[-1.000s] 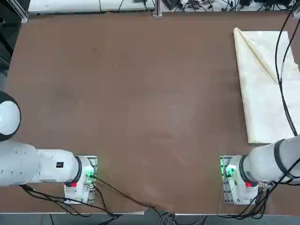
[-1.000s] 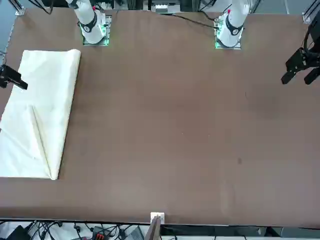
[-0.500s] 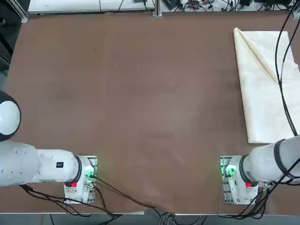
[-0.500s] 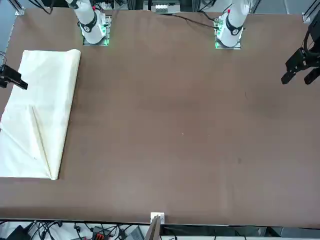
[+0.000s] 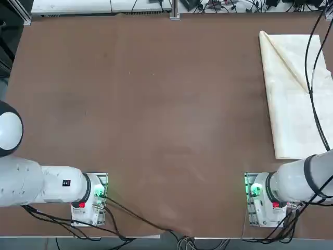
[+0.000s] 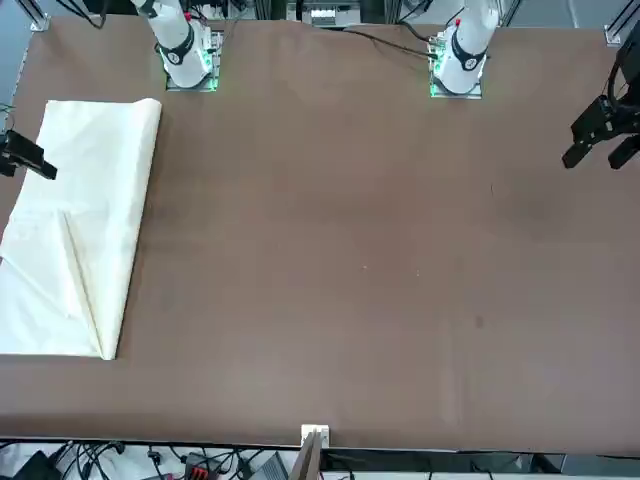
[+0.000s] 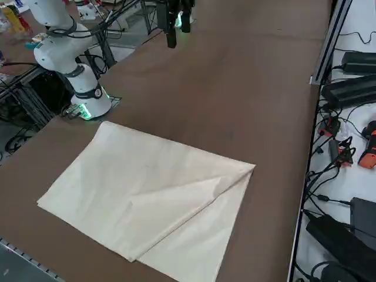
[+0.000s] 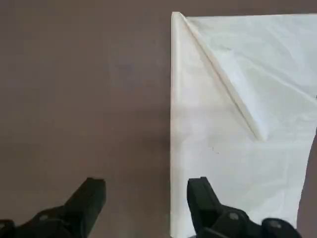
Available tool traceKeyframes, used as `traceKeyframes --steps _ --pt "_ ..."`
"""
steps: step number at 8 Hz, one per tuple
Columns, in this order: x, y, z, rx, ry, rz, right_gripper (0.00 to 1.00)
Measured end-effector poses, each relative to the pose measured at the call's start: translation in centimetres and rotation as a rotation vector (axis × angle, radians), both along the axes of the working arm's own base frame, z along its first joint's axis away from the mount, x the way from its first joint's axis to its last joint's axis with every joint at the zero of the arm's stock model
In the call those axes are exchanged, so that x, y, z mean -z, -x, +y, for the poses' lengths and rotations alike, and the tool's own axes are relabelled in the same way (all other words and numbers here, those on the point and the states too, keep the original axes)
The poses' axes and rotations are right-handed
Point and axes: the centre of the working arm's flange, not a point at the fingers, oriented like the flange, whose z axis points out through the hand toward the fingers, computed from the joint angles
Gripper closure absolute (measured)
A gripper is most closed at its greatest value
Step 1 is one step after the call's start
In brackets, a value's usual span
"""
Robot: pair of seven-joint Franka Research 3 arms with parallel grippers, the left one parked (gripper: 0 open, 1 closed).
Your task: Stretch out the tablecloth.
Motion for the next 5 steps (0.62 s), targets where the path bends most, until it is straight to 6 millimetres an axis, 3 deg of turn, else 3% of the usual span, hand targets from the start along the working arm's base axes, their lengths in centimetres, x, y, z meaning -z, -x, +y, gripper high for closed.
traceKeyframes --steps 3,5 --pt "0.5 -0.2 0.3 -0.006 -0.001 0.012 0.00" --pt "1.8 -0.5 0.1 -0.002 -0.002 0.049 0.00"
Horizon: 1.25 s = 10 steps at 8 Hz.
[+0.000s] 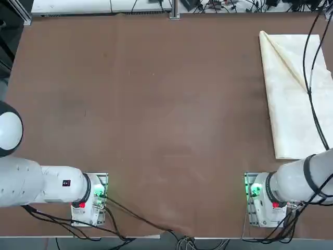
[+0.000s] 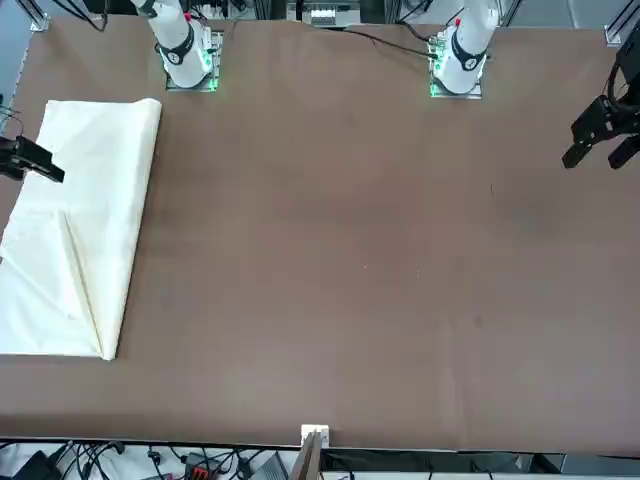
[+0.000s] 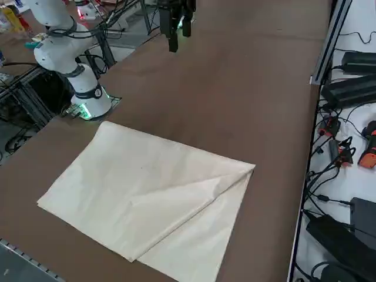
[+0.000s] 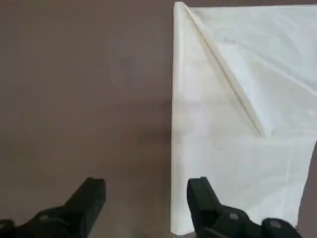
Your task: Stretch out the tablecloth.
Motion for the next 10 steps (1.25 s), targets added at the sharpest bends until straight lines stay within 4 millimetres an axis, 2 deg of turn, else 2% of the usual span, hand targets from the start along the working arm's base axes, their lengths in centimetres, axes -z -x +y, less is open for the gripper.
traceKeyframes --steps 2,5,7,10 --pt "2.0 0.0 -1.3 0.001 0.021 0.049 0.00" --pt "4.5 0.2 -4.7 -0.060 0.056 0.074 0.00" --pt "7.2 0.3 -8.9 -0.143 0.043 0.048 0.00" --pt "12.8 1.3 -15.5 -0.329 0.032 -0.007 0.00"
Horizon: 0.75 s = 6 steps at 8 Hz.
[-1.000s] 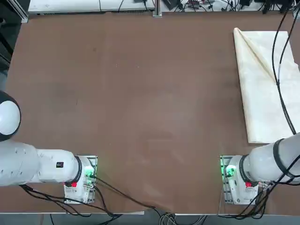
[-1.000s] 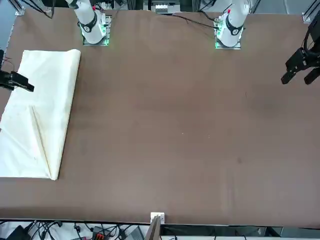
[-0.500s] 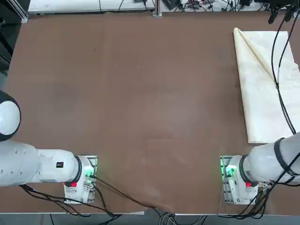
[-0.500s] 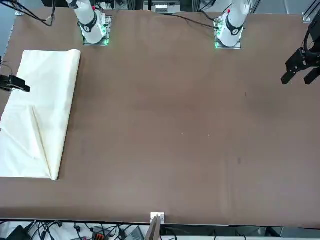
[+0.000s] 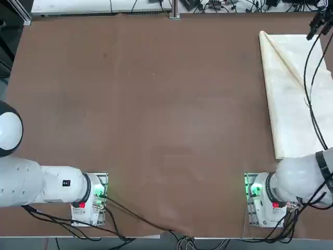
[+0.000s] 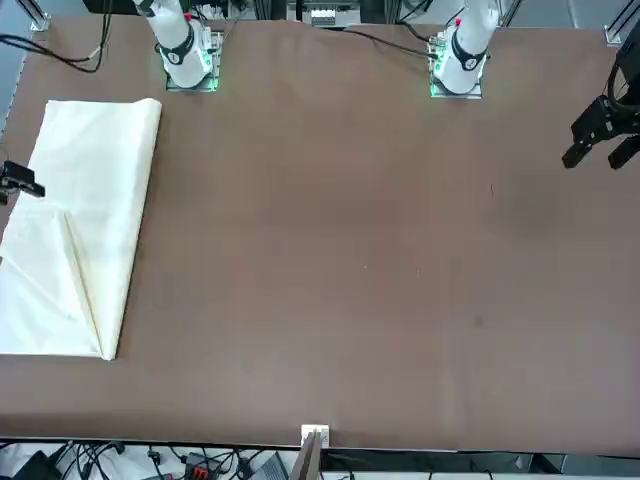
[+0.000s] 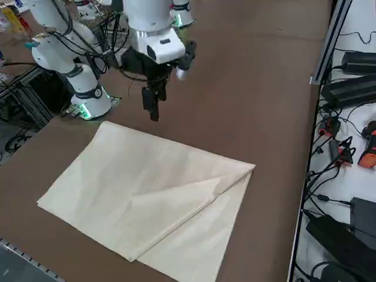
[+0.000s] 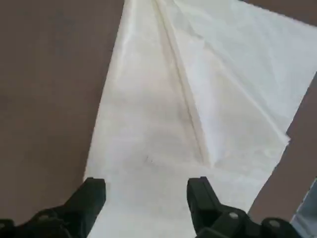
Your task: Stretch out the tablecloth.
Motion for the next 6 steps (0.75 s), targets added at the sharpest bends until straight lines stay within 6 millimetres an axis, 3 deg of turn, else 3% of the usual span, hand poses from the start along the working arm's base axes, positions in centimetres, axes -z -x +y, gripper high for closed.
traceKeyframes --steps 3,6 --pt "5.9 1.1 -4.7 -0.232 0.025 -0.088 0.00" --pt "11.8 0.8 -8.9 -0.413 0.068 -0.136 0.00"
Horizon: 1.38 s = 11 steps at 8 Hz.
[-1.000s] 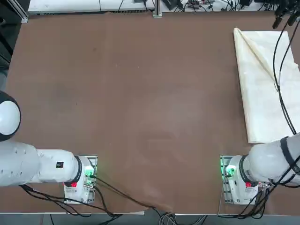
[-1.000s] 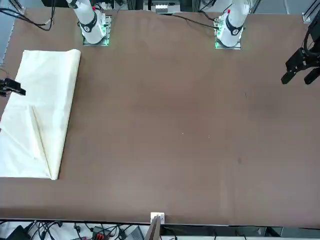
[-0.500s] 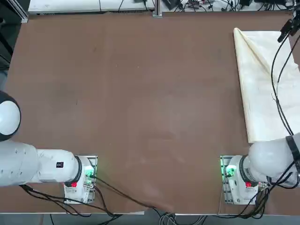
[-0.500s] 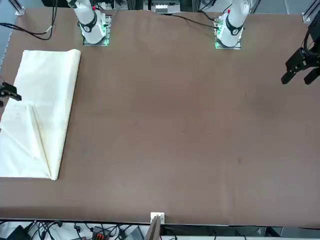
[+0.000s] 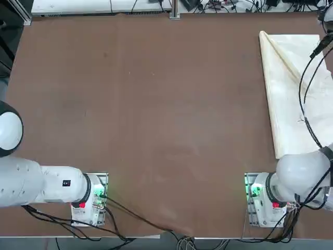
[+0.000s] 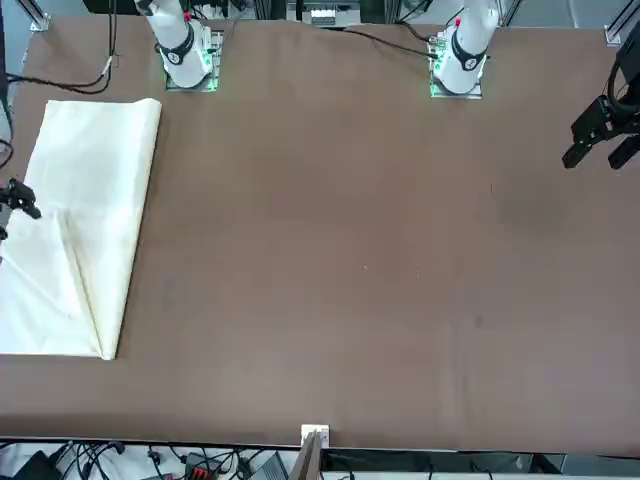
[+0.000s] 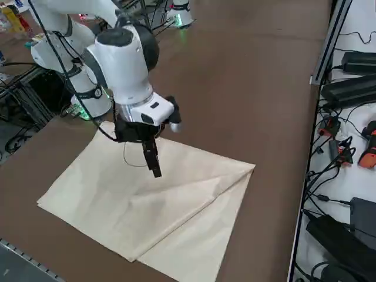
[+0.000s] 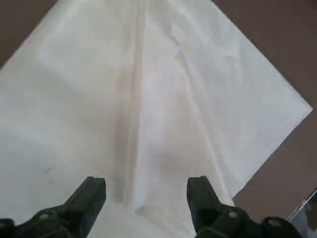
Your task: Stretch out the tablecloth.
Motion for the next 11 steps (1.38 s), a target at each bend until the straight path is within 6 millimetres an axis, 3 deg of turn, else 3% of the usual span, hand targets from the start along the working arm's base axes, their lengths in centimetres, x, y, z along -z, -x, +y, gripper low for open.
traceKeyframes --steps 3,6,11 --pt "4.8 -0.2 -1.4 -0.089 0.013 0.006 0.00" --pt "8.1 0.6 -2.3 -0.127 -0.001 0.043 0.00" --pt "10.9 3.0 -3.3 -0.121 -0.019 0.070 0.00"
